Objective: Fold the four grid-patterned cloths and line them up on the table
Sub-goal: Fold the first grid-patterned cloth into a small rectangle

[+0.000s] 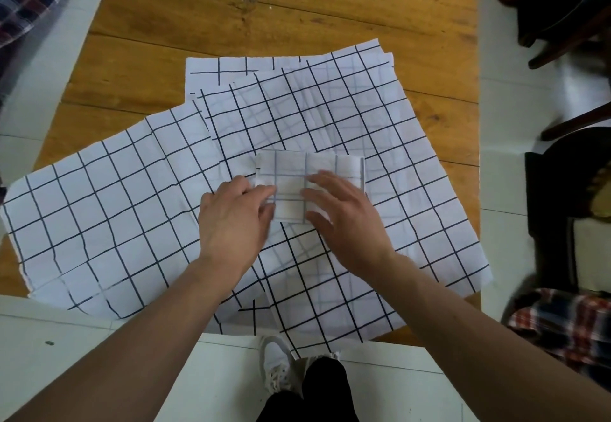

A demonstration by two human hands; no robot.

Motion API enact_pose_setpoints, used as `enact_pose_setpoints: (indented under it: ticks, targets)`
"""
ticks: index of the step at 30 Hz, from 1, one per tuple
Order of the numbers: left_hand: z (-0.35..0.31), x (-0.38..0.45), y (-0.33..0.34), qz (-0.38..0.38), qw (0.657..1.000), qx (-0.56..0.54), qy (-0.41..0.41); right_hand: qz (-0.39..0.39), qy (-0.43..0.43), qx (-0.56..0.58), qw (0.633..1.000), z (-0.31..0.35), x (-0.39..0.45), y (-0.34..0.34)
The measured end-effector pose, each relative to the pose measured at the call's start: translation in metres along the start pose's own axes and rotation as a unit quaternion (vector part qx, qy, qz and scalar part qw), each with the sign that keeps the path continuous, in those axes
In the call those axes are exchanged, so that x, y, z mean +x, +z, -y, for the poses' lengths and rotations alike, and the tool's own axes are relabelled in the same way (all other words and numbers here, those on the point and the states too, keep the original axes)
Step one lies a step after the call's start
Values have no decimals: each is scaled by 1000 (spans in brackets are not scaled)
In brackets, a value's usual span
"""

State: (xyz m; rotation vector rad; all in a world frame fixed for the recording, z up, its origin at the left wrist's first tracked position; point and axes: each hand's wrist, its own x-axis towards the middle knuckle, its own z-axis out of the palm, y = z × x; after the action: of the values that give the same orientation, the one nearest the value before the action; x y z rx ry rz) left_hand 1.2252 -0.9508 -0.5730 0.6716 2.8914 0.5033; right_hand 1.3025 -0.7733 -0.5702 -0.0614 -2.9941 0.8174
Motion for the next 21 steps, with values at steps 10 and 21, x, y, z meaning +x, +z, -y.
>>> enact_pose_setpoints:
  ticks: [10, 21]
  targets:
    - [-5, 13, -10, 55, 997, 53, -15, 138, 43, -64, 987, -26, 6, -1]
    - [-41, 19, -3, 76, 976, 98, 179, 186, 79, -106, 974, -41, 6, -14]
